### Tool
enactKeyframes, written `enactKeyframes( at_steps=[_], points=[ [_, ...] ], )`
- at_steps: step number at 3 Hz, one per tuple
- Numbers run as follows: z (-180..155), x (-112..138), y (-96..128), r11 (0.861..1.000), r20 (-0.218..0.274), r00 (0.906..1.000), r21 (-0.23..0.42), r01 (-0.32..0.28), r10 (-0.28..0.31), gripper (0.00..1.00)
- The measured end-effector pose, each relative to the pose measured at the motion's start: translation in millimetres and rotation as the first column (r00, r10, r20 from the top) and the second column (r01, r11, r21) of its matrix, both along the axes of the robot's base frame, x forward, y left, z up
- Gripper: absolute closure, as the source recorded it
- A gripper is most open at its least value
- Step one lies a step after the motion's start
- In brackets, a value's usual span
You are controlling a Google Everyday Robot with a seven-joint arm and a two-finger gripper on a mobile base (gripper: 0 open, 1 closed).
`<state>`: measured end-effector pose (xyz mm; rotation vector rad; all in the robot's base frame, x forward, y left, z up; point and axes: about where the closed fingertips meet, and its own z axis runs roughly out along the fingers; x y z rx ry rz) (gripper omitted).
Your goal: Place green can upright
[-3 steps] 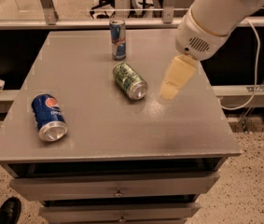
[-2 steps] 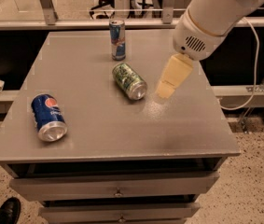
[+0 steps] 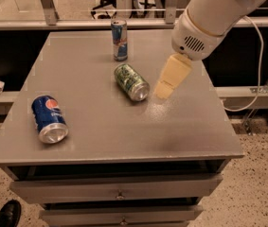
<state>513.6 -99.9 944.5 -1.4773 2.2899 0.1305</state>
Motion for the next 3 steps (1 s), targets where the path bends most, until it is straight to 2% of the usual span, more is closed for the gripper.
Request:
enactKeyframes(
  at_steps=[1, 2, 3],
  points=[
    [-5.6, 13.8, 20.9, 0.999, -0.021, 0.9994, 0.040, 0.029, -0.028, 0.00],
    [-17.5, 47.2, 58.3, 0.989, -0.070, 0.9923, 0.097, 0.109, -0.102, 0.00],
    [-37.1, 81.6, 90.1, 0.969, -0.114, 0.9717, 0.115, 0.220, -0.207, 0.00]
  ],
)
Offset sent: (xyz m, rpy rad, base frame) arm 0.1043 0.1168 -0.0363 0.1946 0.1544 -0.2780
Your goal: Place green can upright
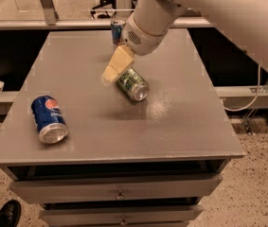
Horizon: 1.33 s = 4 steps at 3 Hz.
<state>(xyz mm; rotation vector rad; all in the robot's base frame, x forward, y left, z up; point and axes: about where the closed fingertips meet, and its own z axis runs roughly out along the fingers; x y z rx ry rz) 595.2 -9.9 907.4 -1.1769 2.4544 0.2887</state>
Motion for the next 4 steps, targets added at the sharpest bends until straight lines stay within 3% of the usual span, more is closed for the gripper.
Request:
enactKeyframes(
  at_steps=[1, 3, 4],
  points=[
    [-26.9, 27.8, 14.2, 0.994, -0.029, 0.9939, -0.015, 0.106, -0.106, 0.00],
    [-65.5, 45.3, 10.0, 0.966, -0.060, 0.9665, -0.086, 0.244, -0.250, 0.00],
    [-70.8, 48.9, 9.4, 0.954, -0.049, 0.9585, -0.120, 0.274, -0.281, 0.19]
  ],
)
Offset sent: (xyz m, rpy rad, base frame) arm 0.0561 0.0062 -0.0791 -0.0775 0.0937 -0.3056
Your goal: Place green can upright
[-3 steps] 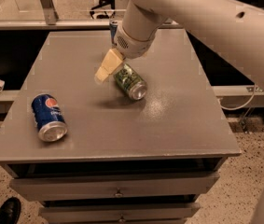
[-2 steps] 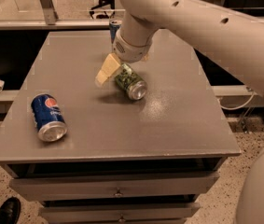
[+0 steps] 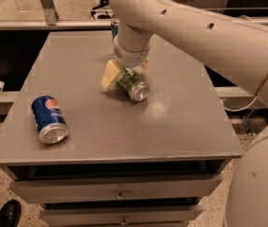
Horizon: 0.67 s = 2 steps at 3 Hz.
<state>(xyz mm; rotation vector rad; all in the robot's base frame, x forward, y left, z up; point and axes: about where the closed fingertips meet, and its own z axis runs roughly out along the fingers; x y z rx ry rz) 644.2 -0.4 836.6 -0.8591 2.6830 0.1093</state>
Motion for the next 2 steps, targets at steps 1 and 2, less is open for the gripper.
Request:
enactKeyframes(
  at_steps=[1, 2],
  points=[
    [3.5, 6.3, -2.0, 0.999, 0.021, 0.9997, -0.042, 0.013, -0.012, 0.50],
    [15.4, 11.4, -12.4, 0.998, 0.056, 0.9983, -0.067, 0.017, -0.014, 0.80]
  ],
)
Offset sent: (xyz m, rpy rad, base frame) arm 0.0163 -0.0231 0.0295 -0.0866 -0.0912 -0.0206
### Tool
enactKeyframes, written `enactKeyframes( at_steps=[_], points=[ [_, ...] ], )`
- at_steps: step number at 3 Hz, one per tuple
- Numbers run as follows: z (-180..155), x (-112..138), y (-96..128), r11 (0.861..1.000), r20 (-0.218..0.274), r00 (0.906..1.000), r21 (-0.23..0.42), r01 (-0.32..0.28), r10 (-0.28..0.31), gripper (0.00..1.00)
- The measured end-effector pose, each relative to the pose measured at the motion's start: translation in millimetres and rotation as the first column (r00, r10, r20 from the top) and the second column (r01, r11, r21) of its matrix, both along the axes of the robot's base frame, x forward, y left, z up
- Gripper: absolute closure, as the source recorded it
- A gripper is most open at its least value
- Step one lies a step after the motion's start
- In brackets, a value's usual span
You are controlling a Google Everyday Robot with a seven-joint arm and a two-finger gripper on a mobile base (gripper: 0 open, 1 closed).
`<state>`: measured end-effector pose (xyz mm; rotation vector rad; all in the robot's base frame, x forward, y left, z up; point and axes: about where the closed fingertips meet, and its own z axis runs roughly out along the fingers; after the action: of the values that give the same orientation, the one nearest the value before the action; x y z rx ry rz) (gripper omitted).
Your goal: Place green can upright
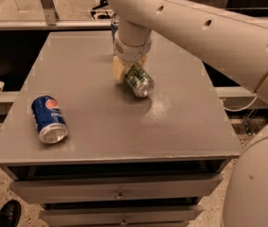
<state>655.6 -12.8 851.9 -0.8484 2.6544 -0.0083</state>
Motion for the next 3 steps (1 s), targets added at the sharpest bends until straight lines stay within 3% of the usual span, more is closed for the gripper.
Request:
enactKeyframes(
  at_steps=[1, 2, 3],
  points=[
    [12.8, -1.5, -8.5, 0.998, 0.044, 0.9985, 0.045, -0.035, 0.033, 1.00],
    [35.1, 0.1, -25.4, 0.975, 0.166, 0.9821, 0.186, -0.120, 0.089, 1.00],
    [61.0, 8.6, -31.8, 0.910, 0.311, 0.9456, 0.359, -0.209, 0.094, 1.00]
  ],
)
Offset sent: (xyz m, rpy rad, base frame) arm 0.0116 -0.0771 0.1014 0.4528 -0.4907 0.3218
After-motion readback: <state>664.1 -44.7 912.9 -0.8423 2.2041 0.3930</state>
